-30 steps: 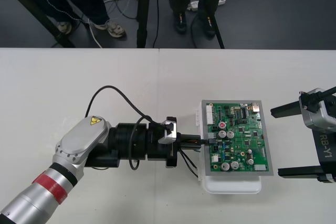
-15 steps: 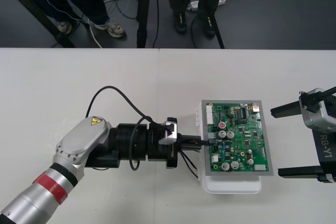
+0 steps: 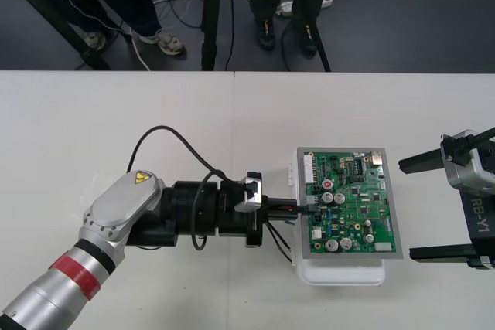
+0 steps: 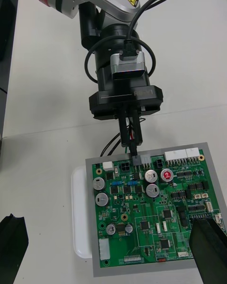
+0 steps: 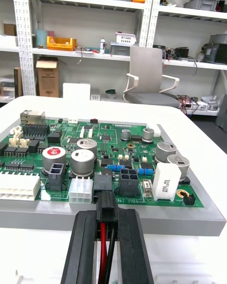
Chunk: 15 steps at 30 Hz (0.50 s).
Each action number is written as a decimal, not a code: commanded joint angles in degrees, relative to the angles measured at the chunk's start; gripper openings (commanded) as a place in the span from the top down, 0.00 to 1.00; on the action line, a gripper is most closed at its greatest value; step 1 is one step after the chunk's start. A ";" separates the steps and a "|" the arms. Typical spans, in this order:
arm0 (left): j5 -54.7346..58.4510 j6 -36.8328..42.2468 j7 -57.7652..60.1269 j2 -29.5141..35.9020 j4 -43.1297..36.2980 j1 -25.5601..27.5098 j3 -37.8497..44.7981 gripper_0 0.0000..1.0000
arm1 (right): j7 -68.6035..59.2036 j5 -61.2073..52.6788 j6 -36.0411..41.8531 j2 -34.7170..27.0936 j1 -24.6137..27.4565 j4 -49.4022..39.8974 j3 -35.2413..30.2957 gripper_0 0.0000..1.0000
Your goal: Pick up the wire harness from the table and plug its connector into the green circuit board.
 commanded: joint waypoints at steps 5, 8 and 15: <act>-0.12 2.57 -2.05 -2.48 -0.44 -2.26 -1.38 1.00 | 2.97 0.47 -0.32 0.67 -0.17 -0.58 0.68 0.00; -0.21 2.57 -2.05 -2.56 -0.44 -2.35 -1.29 1.00 | 2.97 0.47 -0.32 0.67 -0.26 -0.58 0.68 0.00; -0.21 2.57 -2.14 -2.74 -0.44 -2.44 -1.55 1.00 | 2.88 0.47 -0.32 0.58 -0.17 -0.58 0.68 0.00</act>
